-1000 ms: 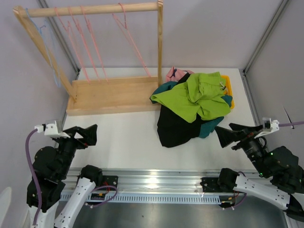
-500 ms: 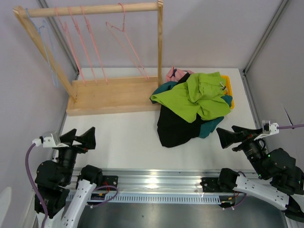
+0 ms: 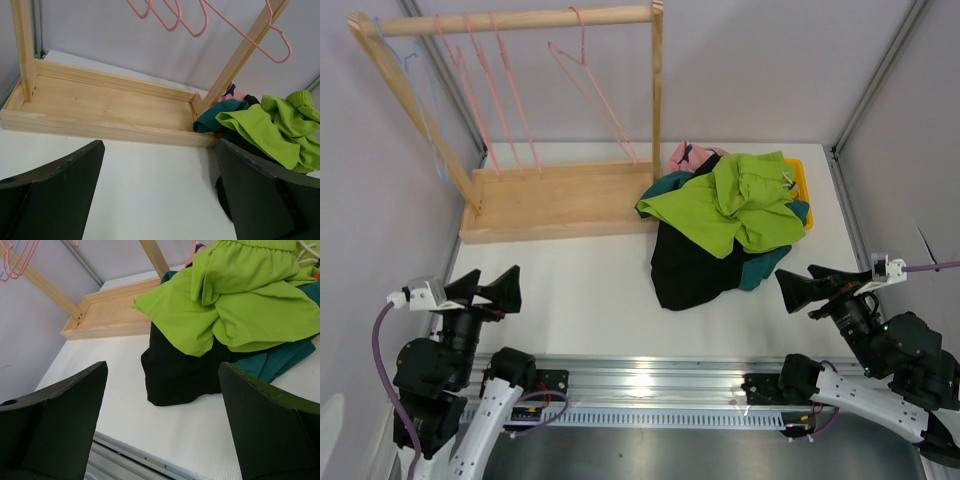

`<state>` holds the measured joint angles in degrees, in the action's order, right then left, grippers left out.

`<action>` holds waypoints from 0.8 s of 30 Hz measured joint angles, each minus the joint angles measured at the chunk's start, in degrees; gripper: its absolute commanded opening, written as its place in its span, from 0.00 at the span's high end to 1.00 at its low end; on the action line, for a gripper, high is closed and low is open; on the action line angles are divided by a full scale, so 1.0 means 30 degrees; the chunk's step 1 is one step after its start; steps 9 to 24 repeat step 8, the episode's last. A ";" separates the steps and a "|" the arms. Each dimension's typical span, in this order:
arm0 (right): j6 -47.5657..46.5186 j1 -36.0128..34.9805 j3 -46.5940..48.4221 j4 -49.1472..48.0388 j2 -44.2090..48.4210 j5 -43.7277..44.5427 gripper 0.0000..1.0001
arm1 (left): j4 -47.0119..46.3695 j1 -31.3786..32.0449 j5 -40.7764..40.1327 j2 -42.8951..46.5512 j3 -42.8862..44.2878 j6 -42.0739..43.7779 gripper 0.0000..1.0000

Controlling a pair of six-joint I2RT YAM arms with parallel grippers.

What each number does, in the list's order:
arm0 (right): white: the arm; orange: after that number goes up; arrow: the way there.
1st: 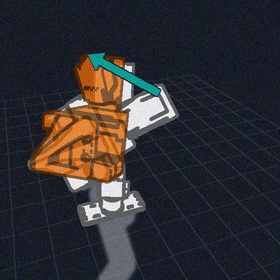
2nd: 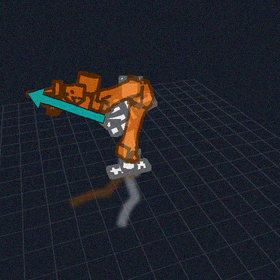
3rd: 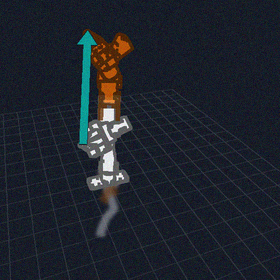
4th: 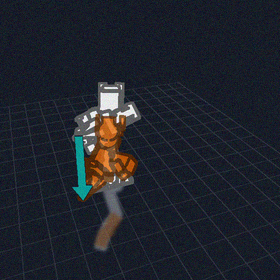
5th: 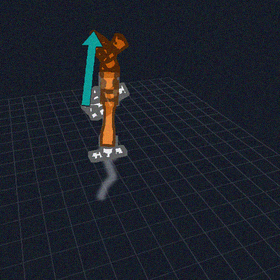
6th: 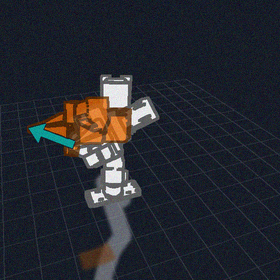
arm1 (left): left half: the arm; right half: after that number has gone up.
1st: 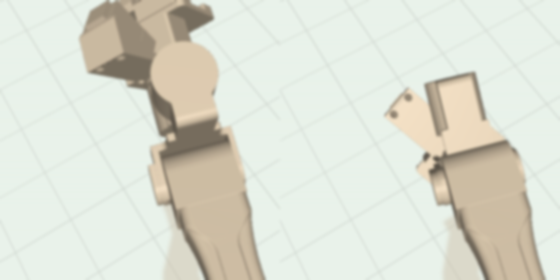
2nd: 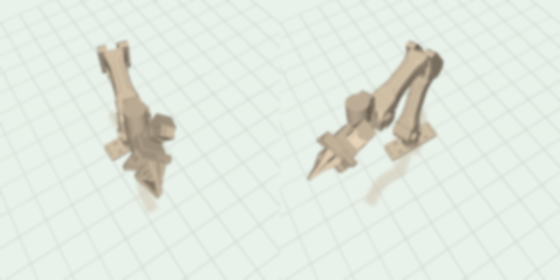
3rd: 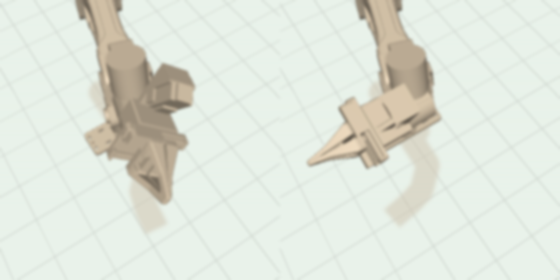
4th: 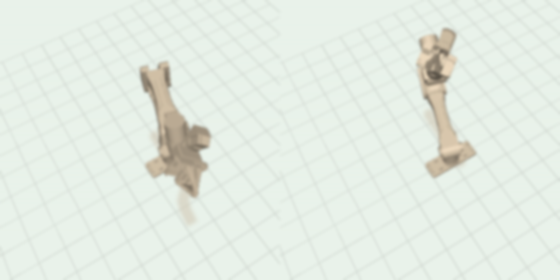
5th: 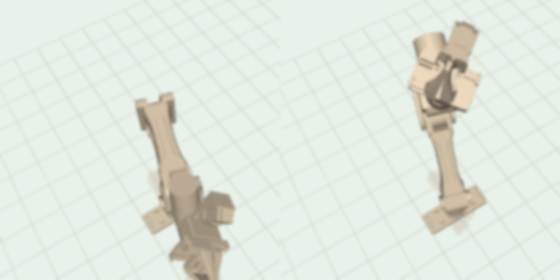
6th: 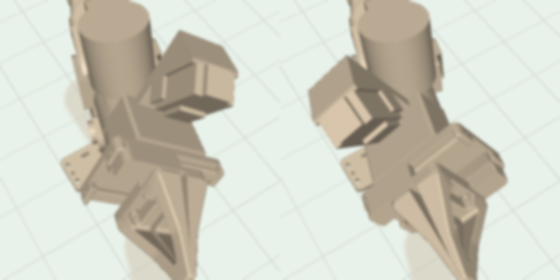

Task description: Remove the shorts from the hanger

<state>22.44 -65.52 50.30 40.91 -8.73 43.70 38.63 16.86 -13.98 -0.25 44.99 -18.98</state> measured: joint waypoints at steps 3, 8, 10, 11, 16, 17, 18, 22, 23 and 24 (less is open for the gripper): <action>0.0007 0.0000 0.0000 0.0007 0.0000 0.0000 0.01 | -0.0007 0.0000 -0.0015 0.0000 0.0000 0.0000 0.01; -0.0015 0.0036 -0.0029 0.0000 0.0000 -0.0095 0.00 | -0.0007 0.0000 -0.0066 -0.0007 0.0000 0.0000 0.01; -0.0015 0.0036 -0.0029 0.0000 0.0000 -0.0095 0.00 | -0.0007 0.0000 -0.0066 -0.0007 0.0000 0.0000 0.01; -0.0015 0.0036 -0.0029 0.0000 0.0000 -0.0095 0.00 | -0.0007 0.0000 -0.0066 -0.0007 0.0000 0.0000 0.01; -0.0015 0.0036 -0.0029 0.0000 0.0000 -0.0095 0.00 | -0.0007 0.0000 -0.0066 -0.0007 0.0000 0.0000 0.01; -0.0015 0.0036 -0.0029 0.0000 0.0000 -0.0095 0.00 | -0.0007 0.0000 -0.0066 -0.0007 0.0000 0.0000 0.01; -0.0015 0.0036 -0.0029 0.0000 0.0000 -0.0095 0.00 | -0.0007 0.0000 -0.0066 -0.0007 0.0000 0.0000 0.01; -0.0015 0.0036 -0.0029 0.0000 0.0000 -0.0095 0.00 | -0.0007 0.0000 -0.0066 -0.0007 0.0000 0.0000 0.01; -0.0015 0.0036 -0.0029 0.0000 0.0000 -0.0095 0.00 | -0.0007 0.0000 -0.0066 -0.0007 0.0000 0.0000 0.01; -0.0015 0.0036 -0.0029 0.0000 0.0000 -0.0095 0.00 | -0.0007 0.0000 -0.0066 -0.0007 0.0000 0.0000 0.01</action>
